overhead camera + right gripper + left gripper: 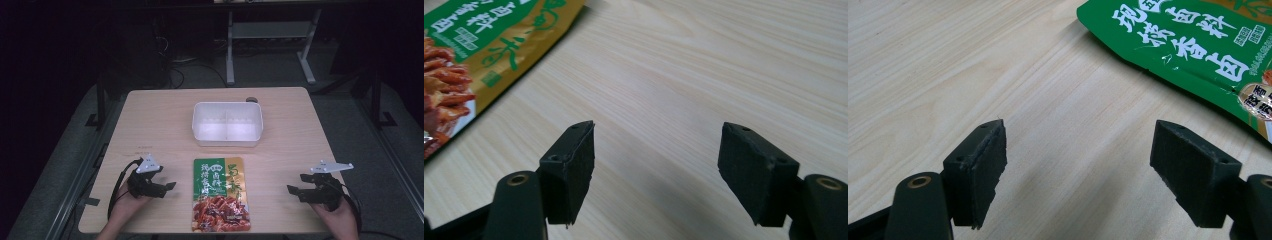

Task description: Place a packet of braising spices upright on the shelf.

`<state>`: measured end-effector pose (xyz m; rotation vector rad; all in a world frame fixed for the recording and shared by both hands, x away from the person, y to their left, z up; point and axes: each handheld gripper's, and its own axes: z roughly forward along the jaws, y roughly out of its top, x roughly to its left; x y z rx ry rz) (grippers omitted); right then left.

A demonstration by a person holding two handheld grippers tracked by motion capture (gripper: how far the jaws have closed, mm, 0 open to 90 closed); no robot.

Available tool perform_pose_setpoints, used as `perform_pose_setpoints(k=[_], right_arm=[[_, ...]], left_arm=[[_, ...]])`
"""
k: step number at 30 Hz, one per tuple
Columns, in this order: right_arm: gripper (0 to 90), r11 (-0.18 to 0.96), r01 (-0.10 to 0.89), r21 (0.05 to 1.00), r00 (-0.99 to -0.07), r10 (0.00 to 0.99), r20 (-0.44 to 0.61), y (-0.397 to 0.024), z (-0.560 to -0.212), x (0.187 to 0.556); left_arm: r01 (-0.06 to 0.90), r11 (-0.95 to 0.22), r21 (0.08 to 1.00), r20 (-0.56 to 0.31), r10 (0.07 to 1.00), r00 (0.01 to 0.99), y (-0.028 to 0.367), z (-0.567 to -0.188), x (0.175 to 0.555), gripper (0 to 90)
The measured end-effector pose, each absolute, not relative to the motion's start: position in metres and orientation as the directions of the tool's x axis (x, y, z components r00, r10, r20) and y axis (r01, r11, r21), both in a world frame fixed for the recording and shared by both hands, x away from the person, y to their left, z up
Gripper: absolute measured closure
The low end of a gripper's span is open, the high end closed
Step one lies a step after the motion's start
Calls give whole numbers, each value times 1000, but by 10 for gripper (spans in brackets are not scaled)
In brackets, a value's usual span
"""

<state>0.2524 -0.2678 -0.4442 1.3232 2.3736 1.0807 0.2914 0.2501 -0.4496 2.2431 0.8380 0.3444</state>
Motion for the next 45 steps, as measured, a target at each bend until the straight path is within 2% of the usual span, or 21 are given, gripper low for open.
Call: perform_pose_setpoints(k=[10, 13, 22, 31, 38, 45], right_arm=[[342, 388, 604, 696, -650, 745, 149, -235, -438, 248], [401, 398, 598, 696, -669, 726, 160, -226, -436, 247], [726, 490, 565, 664, -750, 639, 167, -189, -435, 244], [889, 553, 521, 650, -798, 586, 141, -169, -431, 244], [896, 594, 479, 646, -838, 529, 135, -147, -425, 249], [895, 640, 429, 637, -881, 453, 138, -115, -422, 252]], left_arm=[[468, -541, 698, -1, 653, 757, 249, -449, 291, 229], [472, -542, 696, -6, 653, 758, 248, -450, 291, 233], [473, -548, 690, -24, 636, 772, 242, -450, 291, 261], [433, -565, 702, -3, 605, 796, 225, -436, 284, 299], [408, -588, 698, -1, 569, 822, 207, -416, 290, 319], [440, -578, 687, -32, 581, 813, 193, -415, 309, 320]])
